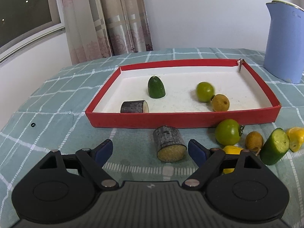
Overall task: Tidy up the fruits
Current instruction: 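Lower the left gripper onto a dark log-shaped piece and close it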
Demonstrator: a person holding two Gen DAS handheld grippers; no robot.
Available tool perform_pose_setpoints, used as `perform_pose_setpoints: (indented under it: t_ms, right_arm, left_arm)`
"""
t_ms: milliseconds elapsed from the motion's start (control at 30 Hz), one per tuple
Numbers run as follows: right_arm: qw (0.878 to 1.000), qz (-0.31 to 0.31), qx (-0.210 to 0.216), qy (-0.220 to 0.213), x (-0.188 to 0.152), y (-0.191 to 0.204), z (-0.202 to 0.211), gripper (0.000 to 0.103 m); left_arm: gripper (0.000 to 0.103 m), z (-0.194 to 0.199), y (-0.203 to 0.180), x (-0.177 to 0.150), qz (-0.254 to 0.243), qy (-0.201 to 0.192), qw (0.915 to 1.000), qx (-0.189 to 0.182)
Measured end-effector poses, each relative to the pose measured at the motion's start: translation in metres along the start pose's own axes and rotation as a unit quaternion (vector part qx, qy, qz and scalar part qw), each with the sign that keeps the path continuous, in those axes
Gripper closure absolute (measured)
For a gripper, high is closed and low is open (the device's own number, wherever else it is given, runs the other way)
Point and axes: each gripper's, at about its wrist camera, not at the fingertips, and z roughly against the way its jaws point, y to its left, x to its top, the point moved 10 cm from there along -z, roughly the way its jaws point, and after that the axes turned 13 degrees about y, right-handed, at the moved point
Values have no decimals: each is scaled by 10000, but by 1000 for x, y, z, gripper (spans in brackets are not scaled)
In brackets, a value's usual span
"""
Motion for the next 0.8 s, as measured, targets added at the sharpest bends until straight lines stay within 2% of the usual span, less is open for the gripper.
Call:
perform_pose_setpoints:
  t_ms: [333, 800]
  right_arm:
    - [10000, -7, -14, 0, -2, -2, 0, 10]
    - [10000, -5, -17, -22, -2, -2, 0, 9]
  left_arm:
    - [16, -15, -7, 4, -162, 158, 9997, 86]
    - [16, -21, -8, 10, -137, 165, 9997, 83]
